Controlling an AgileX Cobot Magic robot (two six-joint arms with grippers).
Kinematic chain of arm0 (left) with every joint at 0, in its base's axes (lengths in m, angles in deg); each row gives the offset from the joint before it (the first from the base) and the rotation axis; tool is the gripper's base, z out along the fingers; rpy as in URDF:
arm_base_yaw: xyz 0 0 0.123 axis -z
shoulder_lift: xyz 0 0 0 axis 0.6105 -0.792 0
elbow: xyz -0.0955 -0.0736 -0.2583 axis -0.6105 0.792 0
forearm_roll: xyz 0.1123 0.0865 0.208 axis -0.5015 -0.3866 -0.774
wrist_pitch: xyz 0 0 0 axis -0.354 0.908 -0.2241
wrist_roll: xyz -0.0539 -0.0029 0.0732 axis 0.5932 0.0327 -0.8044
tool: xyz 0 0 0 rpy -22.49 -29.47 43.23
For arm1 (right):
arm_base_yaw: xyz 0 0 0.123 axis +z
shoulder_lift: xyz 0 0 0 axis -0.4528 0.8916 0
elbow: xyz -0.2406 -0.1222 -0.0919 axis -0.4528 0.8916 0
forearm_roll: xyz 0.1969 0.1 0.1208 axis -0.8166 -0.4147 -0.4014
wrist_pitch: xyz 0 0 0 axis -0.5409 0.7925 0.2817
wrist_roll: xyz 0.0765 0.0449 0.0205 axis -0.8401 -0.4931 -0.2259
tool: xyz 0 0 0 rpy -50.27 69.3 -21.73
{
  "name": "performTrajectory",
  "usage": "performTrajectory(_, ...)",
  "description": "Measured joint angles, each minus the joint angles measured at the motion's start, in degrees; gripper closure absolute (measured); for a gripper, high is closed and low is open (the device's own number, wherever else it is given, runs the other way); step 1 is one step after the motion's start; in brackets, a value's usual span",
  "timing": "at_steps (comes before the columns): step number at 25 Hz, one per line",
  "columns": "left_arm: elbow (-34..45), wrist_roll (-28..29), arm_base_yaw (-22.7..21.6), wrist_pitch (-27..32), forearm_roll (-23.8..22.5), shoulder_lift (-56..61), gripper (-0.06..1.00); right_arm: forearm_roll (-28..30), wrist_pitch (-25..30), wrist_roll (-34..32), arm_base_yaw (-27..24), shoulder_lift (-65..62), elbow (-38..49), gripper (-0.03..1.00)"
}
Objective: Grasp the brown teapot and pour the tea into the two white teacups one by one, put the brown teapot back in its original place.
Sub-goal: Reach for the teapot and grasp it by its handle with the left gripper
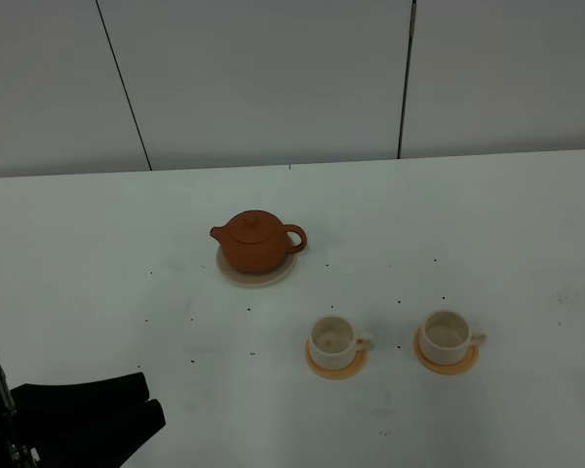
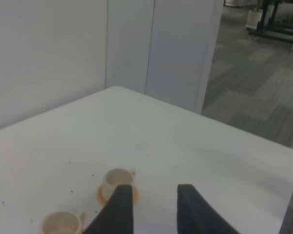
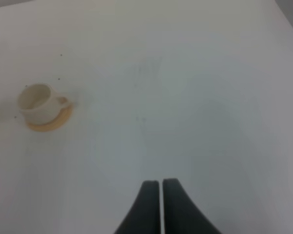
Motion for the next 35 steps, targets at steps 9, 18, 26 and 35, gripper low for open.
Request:
performTrajectory(9,-5.35,18.8,0.0,-5.09,-6.39,-1.93,0.71,-0.65,0.0,0.0,0.0,0.0,0.01,0.96)
performTrajectory(18,-30.21,47.53,0.0,-2.58,-38.62,-17.77,0.72,-0.97,0.0,0.0,0.0,0.0,0.01,0.95)
performTrajectory(26,-47.2,58.04,0.0,-0.5,-53.22,-32.52,0.72,-0.97,0.0,0.0,0.0,0.0,0.01,0.94)
performTrajectory(35,-60.02,59.18,0.65,2.87,-57.38,-51.25,0.72,-0.97,0.0,-0.05,0.0,0.0,0.01,0.94)
